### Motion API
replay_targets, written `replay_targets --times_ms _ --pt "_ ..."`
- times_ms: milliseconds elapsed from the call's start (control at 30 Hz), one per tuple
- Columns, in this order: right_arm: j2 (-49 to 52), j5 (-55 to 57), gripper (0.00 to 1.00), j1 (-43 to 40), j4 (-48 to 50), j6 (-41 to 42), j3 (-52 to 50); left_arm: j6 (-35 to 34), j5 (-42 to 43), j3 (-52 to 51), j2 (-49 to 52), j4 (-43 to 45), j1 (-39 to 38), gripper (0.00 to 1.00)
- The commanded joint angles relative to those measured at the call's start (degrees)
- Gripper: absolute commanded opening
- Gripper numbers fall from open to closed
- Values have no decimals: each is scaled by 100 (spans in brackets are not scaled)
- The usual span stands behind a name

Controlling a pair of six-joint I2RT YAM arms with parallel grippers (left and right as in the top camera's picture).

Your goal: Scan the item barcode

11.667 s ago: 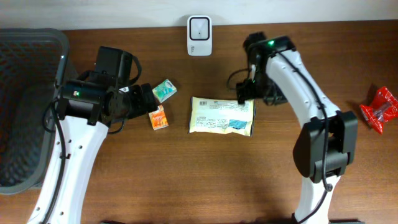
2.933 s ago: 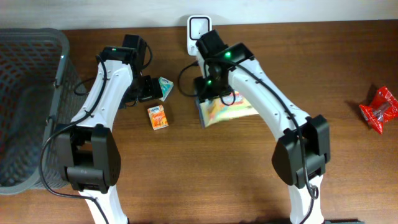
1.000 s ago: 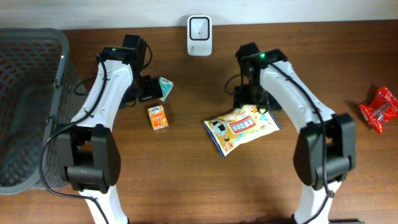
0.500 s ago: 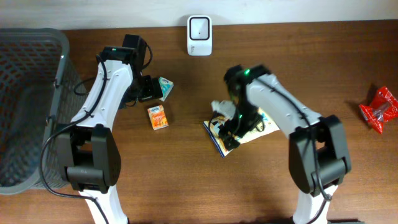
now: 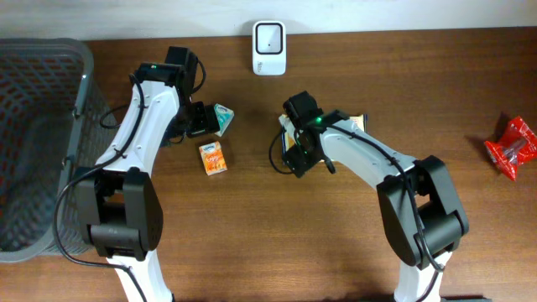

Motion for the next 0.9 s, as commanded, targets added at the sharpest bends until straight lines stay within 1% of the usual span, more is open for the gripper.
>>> replay_targets --times_ms 0,67,133,167,233,300,367,500,700,867 --pt "-9 0 99 -50 -341 667 691 -11 26 11 -70 -4 0 99" --pt "-9 463 99 -175 -660 498 1154 -11 26 11 -70 -7 0 99" --pt "-9 684 99 -323 -673 -234 1335 -11 26 11 -70 -7 0 99" --pt "-9 675 99 -426 -627 -734 1342 -11 26 11 -70 -4 0 99" --pt "17 656 99 -658 -629 -1449 1307 -11 26 11 -70 -4 0 99" --pt "87 234 98 -957 -664 -1987 1272 -11 26 11 -70 -4 0 99" --pt "258 -723 98 -1320 -723 -2675 1244 -11 26 11 -70 -7 0 99" --pt "415 -1401 98 -1523 -721 -3217 1228 -11 24 11 -70 -4 0 99" --pt "531 -1449 98 -1440 -697 -4181 1147 -11 26 11 -70 -4 0 99" --pt "916 -1220 98 -1440 -542 -4247 951 -11 26 11 -70 -4 0 99"
